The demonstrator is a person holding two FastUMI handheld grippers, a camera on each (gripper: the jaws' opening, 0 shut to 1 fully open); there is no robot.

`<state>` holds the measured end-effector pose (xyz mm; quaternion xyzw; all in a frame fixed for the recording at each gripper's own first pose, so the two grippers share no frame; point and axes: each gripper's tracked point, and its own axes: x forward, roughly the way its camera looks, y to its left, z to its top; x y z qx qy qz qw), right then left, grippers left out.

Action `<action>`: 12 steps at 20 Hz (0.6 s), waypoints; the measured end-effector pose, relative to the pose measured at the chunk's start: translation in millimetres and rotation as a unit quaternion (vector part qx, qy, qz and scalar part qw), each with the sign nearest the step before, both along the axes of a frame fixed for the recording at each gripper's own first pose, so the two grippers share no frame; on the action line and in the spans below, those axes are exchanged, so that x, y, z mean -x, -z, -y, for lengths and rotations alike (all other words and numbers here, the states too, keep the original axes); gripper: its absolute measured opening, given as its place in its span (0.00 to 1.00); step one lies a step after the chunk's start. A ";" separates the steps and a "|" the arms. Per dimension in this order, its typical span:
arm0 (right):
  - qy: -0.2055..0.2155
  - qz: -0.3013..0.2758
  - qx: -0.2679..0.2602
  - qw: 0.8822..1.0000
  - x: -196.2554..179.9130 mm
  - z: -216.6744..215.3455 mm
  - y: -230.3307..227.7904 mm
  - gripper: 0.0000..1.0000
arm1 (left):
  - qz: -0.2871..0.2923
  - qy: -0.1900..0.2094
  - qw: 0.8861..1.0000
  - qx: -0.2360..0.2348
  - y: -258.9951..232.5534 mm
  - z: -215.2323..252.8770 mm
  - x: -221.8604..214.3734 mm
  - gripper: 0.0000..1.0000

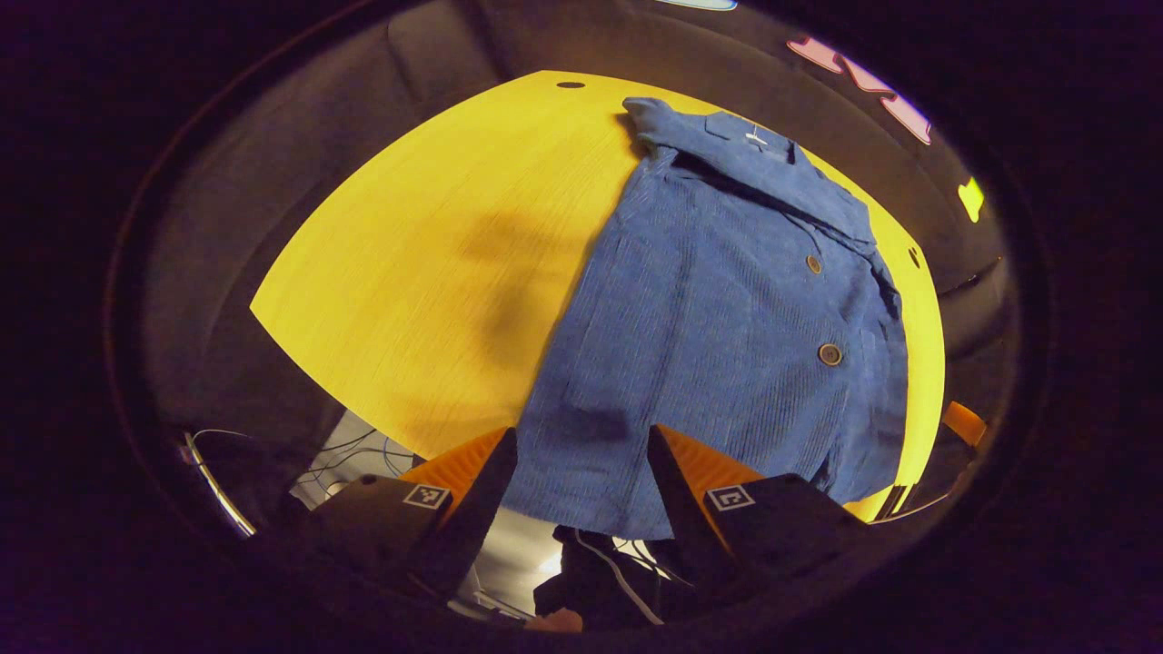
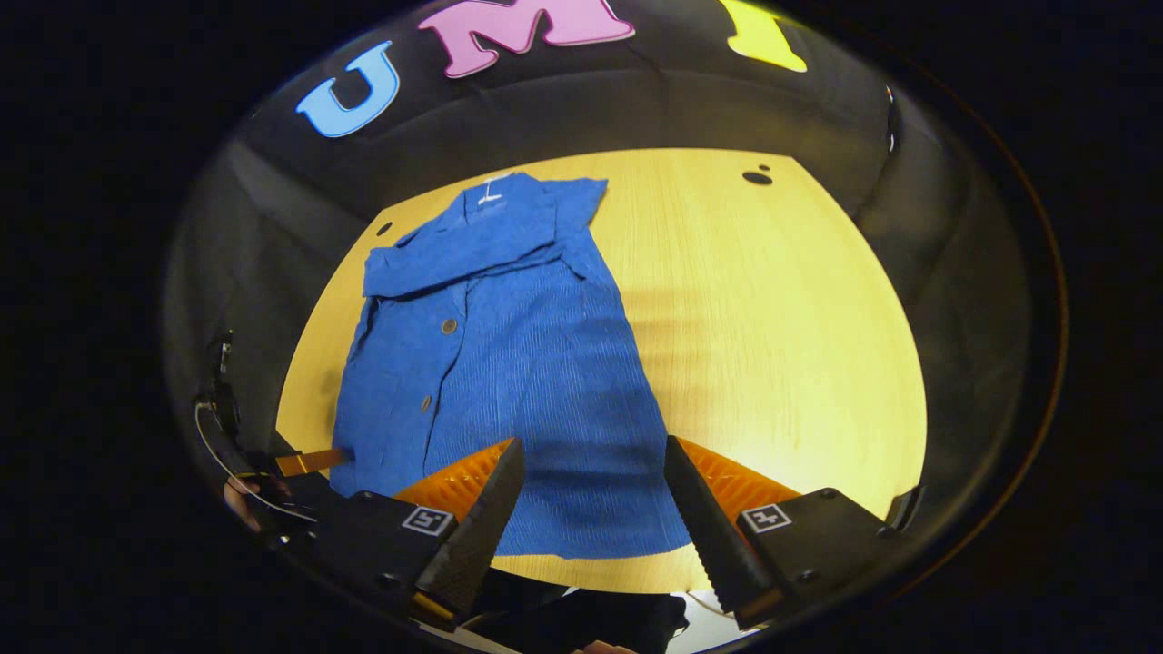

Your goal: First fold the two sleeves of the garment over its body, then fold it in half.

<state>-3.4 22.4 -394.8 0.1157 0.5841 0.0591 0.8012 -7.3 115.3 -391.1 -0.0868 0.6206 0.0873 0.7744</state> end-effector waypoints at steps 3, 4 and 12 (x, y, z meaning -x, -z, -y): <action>0.007 -0.026 0.005 1.000 10.0 6.5 17.2 0.99 | -0.015 0.022 0.999 -0.036 5.6 -13.2 5.1 0.86; 0.005 -0.027 0.009 1.000 11.3 8.5 21.0 0.99 | -0.020 0.030 0.998 -0.049 7.7 -15.7 6.3 0.85; -0.035 -0.055 0.041 0.997 37.4 18.4 48.8 0.99 | -0.040 0.037 0.997 -0.058 15.8 -16.8 8.9 0.86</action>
